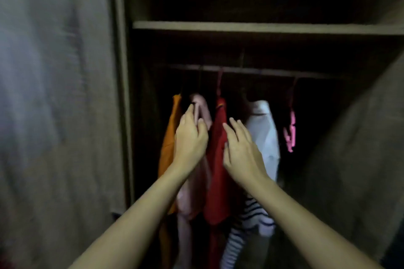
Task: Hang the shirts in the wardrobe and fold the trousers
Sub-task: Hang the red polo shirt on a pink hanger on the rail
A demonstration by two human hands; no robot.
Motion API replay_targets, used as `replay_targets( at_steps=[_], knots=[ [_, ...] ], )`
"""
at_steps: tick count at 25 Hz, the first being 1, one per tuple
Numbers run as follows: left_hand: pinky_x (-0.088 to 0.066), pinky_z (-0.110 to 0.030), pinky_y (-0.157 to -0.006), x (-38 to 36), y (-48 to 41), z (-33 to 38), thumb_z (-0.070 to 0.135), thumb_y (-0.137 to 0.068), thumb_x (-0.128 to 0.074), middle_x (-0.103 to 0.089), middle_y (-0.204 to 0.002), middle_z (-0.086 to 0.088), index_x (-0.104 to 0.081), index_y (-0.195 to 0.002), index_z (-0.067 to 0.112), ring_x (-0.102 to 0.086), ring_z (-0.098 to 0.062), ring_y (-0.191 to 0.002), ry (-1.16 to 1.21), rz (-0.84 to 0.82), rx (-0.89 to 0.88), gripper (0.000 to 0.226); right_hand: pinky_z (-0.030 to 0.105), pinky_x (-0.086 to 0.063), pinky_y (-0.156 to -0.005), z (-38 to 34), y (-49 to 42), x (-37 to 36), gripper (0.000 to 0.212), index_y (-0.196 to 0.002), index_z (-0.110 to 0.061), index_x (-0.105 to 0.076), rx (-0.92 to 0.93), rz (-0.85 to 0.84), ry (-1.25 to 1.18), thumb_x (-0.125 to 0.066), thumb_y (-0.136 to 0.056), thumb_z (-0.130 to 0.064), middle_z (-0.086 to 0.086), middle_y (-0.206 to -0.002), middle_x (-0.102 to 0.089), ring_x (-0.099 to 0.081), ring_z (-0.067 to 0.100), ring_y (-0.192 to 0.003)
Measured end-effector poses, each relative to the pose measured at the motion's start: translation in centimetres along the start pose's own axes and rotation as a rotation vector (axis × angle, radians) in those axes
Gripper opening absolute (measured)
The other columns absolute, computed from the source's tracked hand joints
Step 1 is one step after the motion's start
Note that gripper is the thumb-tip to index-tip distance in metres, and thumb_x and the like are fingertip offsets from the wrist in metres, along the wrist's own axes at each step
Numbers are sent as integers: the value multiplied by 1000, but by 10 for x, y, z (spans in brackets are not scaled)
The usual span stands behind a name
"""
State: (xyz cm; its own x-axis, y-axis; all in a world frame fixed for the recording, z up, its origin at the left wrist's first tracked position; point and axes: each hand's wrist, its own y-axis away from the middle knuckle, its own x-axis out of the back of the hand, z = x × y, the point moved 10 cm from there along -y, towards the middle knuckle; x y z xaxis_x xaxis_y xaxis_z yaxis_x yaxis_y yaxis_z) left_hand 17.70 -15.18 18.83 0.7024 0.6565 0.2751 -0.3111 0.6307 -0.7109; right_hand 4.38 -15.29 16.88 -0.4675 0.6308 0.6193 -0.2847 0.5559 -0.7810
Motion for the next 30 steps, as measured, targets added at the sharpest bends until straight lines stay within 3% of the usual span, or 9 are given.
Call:
replay_targets(
  at_steps=[4,8,11,16,21,25,27,29,30],
  knots=[
    [-20,-16,-106,131,41,-94,16,-97,-41,-39,-148,-11,-32,-143,4,-36,-21,-136,-223,31,84,49,35,-35,-108,-139,19,-81,54,-127,0,-53,105,-162,-207,-33,-81,-21,20,-135,-51,-49,35,-126],
    [-23,-21,-108,273,99,-199,24,-96,-41,-43,-144,-14,-34,-141,1,-40,-23,-134,-521,12,215,51,43,-34,-108,-293,56,-149,54,-133,-2,-48,211,-333,-376,-36,-89,-32,19,-142,-44,-40,35,-133],
    [-26,-28,-109,362,143,-270,31,-90,-37,-48,-139,-18,-42,-136,-1,-44,-27,-130,-627,-19,388,56,44,-30,-110,-372,85,-191,57,-137,-4,-42,251,-457,-456,-43,-91,-37,17,-147,-37,-31,34,-139],
    [-35,-35,-97,505,225,-359,21,-97,-43,-55,-127,-23,-52,-123,-1,-50,-35,-118,-790,42,672,35,41,-23,-114,-478,133,-269,61,-139,-3,-38,260,-704,-499,-38,-94,-44,19,-146,-37,-28,35,-139],
    [-27,-55,-107,553,282,-446,61,-89,-24,-51,-133,-17,-47,-131,12,-46,-36,-123,-992,-175,1074,67,40,-23,-110,-521,150,-349,64,-138,-1,-37,108,-920,-441,-37,-95,-48,27,-137,-44,-37,38,-130],
    [-20,-51,-113,554,310,-482,76,-81,-20,-44,-142,-18,-39,-140,9,-42,-36,-130,-888,-371,1386,91,39,-33,-109,-534,168,-403,85,-137,-1,-39,10,-1228,-246,-32,-87,-68,24,-141,-44,-41,36,-131],
    [-33,-49,-107,546,319,-488,78,-69,-32,-46,-140,-16,-45,-136,12,-47,-37,-124,-774,-448,1439,95,31,-44,-91,-536,177,-414,67,-122,-3,-57,-33,-1314,-257,-48,-85,-58,21,-129,-55,-51,34,-122],
    [-42,-44,-100,544,308,-489,56,-73,-53,-52,-133,-16,-50,-129,11,-52,-36,-117,-687,-359,1344,72,28,-47,-76,-537,173,-420,32,-95,-11,-67,-173,-1221,-411,-65,-79,-38,17,-108,-65,-59,32,-110],
    [-44,-40,-98,546,299,-489,39,-77,-60,-54,-130,-16,-50,-127,10,-53,-35,-115,-659,-259,1275,59,30,-48,-80,-537,170,-419,24,-94,-14,-66,-223,-1123,-494,-68,-77,-31,13,-107,-66,-60,31,-108]
  ],
)
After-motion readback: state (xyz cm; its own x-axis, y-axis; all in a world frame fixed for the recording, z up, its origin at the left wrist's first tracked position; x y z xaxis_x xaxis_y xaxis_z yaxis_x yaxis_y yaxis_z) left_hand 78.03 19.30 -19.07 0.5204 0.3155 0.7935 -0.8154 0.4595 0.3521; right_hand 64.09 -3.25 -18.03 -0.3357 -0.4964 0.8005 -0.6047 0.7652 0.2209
